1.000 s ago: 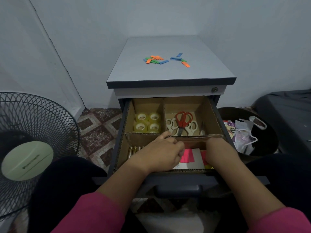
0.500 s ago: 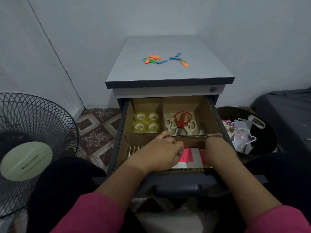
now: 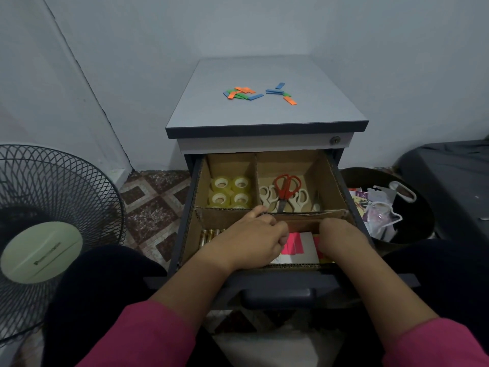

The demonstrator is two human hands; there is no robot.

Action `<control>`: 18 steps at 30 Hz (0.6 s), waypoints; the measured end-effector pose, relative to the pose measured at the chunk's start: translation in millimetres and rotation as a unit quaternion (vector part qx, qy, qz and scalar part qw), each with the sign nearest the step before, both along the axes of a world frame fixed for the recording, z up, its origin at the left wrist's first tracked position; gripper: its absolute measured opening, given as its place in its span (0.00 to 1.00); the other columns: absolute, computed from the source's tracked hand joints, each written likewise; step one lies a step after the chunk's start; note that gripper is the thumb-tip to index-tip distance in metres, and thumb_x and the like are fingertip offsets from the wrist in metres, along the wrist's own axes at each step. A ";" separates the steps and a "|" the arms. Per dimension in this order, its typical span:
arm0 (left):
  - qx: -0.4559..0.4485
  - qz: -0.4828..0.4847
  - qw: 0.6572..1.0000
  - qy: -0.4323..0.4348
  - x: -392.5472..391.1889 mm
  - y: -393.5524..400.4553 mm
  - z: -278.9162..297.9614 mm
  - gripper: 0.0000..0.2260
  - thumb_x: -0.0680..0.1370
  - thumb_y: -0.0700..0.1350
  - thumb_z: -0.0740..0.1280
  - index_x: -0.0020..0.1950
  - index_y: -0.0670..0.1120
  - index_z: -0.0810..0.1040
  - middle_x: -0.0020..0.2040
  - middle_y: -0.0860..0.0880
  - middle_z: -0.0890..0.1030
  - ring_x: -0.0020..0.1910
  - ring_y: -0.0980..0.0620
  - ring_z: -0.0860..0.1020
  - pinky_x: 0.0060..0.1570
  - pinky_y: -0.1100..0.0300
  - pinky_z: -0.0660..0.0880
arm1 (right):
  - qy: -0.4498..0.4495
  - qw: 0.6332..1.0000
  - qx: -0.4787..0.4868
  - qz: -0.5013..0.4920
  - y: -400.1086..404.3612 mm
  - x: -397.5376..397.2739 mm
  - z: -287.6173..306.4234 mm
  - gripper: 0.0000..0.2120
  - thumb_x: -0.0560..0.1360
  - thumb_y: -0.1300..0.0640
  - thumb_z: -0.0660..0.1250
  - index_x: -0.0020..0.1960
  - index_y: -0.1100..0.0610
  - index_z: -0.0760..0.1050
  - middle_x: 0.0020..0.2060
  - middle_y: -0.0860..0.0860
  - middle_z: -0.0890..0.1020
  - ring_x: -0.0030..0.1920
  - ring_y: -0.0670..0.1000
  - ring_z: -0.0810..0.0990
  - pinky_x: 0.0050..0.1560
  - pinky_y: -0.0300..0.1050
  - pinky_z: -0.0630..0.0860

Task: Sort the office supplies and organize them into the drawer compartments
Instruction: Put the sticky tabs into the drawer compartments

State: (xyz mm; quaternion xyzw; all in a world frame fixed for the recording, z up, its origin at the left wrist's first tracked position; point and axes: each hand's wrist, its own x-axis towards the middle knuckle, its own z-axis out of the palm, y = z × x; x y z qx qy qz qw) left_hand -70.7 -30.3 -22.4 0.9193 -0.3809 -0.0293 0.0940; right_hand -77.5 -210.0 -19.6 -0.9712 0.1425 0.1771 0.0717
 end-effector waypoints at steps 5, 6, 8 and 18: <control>-0.003 -0.010 1.000 -0.001 0.5 0.2 0.0 0.08 0.79 0.46 0.54 0.53 0.48 0.71 0.54 0.49 0.78 0.62 0.52 0.68 0.74 0.60 0.42 | 0.007 1.000 -0.001 -0.002 0.9 -0.2 1.0 0.12 0.79 0.60 0.59 0.59 0.58 0.76 0.58 0.55 0.78 0.59 0.55 0.77 0.57 0.50 0.75; -0.003 -0.010 1.000 0.003 0.6 0.5 -0.8 0.08 0.79 0.46 0.54 0.53 0.49 0.71 0.53 0.49 0.78 0.62 0.52 0.68 0.75 0.59 0.43 | 0.004 1.000 -0.001 0.000 0.7 -0.7 0.8 0.12 0.79 0.60 0.58 0.59 0.58 0.76 0.58 0.55 0.79 0.58 0.55 0.78 0.57 0.50 0.75; -0.002 -0.009 1.000 0.011 1.3 1.0 -1.9 0.07 0.79 0.46 0.54 0.52 0.50 0.71 0.53 0.50 0.78 0.63 0.51 0.68 0.75 0.56 0.45 | -0.001 1.000 -0.002 -0.001 0.7 -1.4 0.3 0.11 0.79 0.60 0.59 0.58 0.58 0.76 0.56 0.55 0.79 0.57 0.55 0.78 0.56 0.50 0.75; -0.032 0.004 0.999 -0.015 -3.6 -0.5 4.7 0.09 0.81 0.45 0.55 0.55 0.47 0.72 0.56 0.48 0.77 0.67 0.50 0.65 0.65 0.70 0.37 | -0.009 1.000 0.000 0.005 -0.1 -7.0 11.3 0.09 0.78 0.62 0.60 0.56 0.60 0.75 0.54 0.56 0.78 0.56 0.56 0.78 0.53 0.48 0.75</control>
